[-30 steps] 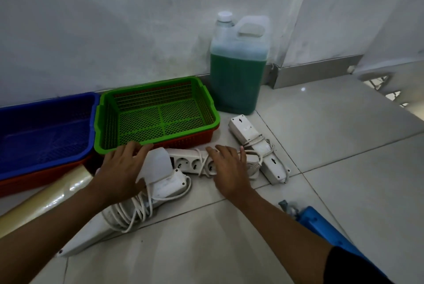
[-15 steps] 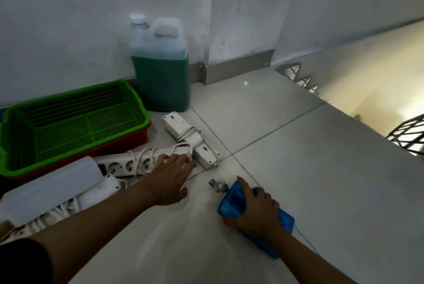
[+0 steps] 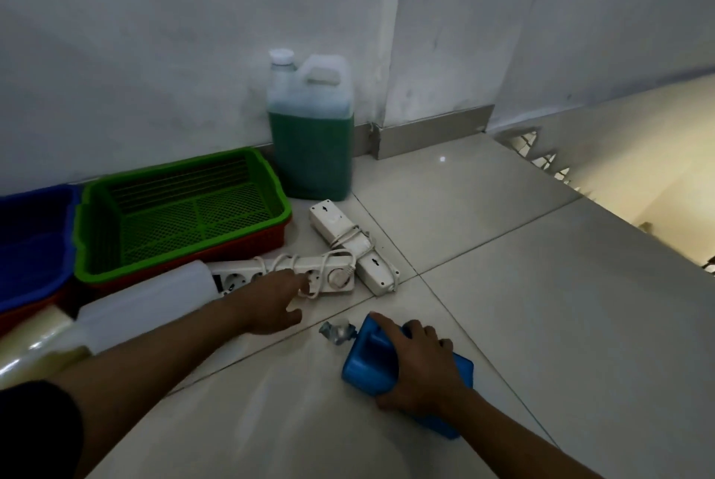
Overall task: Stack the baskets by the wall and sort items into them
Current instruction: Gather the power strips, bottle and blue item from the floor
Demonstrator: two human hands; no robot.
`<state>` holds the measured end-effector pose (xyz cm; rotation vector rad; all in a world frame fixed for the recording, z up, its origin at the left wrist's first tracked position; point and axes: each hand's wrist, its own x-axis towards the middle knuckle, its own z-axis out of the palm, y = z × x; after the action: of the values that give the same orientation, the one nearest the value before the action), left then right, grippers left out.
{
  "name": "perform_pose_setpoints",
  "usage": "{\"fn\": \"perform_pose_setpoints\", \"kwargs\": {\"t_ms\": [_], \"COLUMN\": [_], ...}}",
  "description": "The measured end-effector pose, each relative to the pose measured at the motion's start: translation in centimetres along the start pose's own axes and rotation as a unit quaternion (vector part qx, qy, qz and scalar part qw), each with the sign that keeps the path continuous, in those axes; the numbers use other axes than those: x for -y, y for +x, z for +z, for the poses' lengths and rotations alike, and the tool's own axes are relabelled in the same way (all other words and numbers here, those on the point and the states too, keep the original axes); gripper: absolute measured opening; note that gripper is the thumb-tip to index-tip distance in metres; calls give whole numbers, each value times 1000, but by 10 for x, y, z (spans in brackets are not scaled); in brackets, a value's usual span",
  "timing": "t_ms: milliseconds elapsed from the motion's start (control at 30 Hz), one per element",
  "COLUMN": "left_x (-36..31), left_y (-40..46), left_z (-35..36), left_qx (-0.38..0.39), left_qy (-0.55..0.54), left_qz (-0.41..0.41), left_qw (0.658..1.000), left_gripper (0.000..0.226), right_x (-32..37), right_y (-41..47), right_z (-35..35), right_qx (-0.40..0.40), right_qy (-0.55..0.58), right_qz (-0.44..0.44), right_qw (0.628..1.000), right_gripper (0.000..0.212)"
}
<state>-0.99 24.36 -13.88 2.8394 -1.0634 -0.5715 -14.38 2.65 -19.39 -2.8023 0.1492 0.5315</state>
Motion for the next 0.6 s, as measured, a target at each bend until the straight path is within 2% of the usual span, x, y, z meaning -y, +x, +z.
{"fn": "perform_pose_setpoints", "kwargs": {"t_ms": [100,200,333,433,500,600], "left_x": [21,41,84,123,147,175], "left_y": [-18,-44,-90,-132,-155,-189], "left_z": [-14,-26,-40,-49,-49,-49], "left_qx": [27,88,125,82,8,-109], "left_qy": [-37,-113,-295,-409,-477,-564], "left_qz": [-47,-81,-130,-176,-204,-248], "left_qw": [998,986,938,892,855,780], "left_gripper": [40,45,46,34,27,22], "right_x": [36,74,136,191,227,283], "right_y": [5,10,19,30,40,53], "right_z": [-10,-20,-37,-50,-62,-79], "right_qx": [-13,-37,-55,-57,-60,-50], "right_qy": [-30,-56,-99,-128,-136,-129], "right_qz": [-55,-106,-161,-186,-195,-207], "right_qw": [998,992,980,973,969,968], "right_gripper": [114,114,110,108,106,107]}}
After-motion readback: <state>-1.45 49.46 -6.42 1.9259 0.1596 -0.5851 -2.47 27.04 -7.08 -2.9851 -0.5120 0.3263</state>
